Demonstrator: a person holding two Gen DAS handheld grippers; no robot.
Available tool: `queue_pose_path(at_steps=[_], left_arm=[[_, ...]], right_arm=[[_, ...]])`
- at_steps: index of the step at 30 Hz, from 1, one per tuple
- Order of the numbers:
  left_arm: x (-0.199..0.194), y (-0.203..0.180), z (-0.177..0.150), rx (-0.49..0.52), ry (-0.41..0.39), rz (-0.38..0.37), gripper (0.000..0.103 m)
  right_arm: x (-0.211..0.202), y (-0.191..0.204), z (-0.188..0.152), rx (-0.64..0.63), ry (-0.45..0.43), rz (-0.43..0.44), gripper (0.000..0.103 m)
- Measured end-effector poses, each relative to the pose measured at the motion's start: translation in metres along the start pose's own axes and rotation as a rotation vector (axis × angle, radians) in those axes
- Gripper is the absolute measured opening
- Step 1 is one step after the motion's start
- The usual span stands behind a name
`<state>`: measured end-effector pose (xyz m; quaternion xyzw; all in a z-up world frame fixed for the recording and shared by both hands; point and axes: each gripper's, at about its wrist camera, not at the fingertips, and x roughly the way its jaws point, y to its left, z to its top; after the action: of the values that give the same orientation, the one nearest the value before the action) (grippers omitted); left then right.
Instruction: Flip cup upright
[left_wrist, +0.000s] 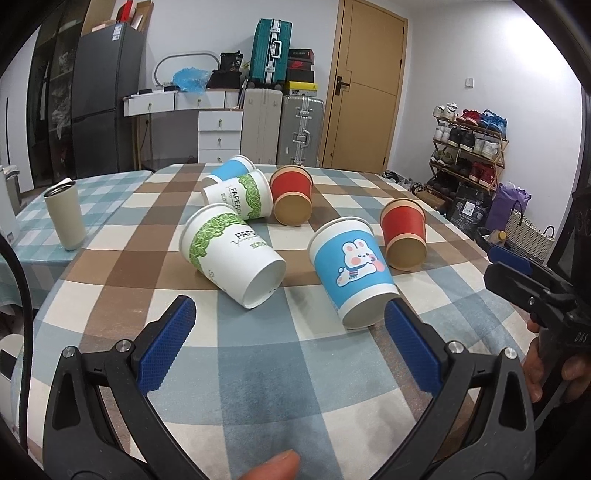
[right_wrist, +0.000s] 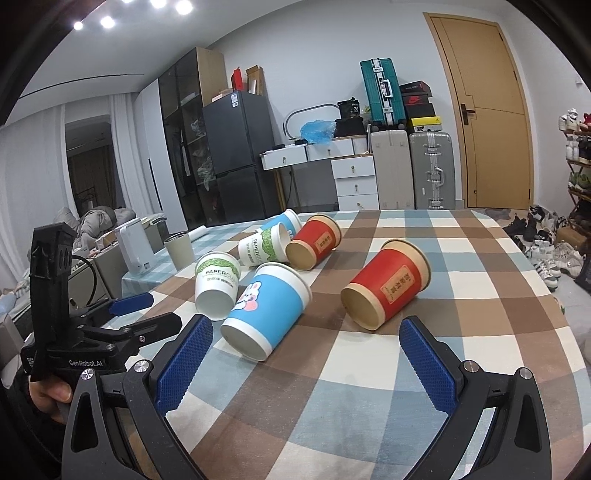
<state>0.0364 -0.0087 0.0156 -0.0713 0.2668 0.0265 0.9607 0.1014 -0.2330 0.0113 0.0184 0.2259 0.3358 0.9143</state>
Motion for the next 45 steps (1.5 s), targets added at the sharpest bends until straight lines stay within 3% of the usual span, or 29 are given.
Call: queue_pose_path(at_steps=[8, 27, 38, 42, 45], left_arm=[[0.024, -0.021, 0.009, 0.007, 0.076, -0.016, 0.102], [0.07, -0.062, 0.017, 0.08, 0.154, 0.036, 0.099], [0.082, -0.059, 0.018, 0.045, 0.186, 0.01, 0.075], [0.083, -0.057, 0.017, 0.029, 0.196, -0.012, 0.058], [0.081, -0.057, 0.016, 0.022, 0.187, -0.013, 0.056]], right_arm=[[0.0, -0.007, 0.0, 0.021, 0.006, -0.003, 0.103], [-0.004, -0.015, 0.001, 0.05, -0.003, -0.018, 0.103], [-0.004, -0.014, 0.001, 0.049, 0.0, -0.019, 0.103], [-0.004, -0.014, 0.001, 0.049, 0.001, -0.019, 0.103], [-0.004, -0.014, 0.001, 0.049, 0.0, -0.019, 0.103]])
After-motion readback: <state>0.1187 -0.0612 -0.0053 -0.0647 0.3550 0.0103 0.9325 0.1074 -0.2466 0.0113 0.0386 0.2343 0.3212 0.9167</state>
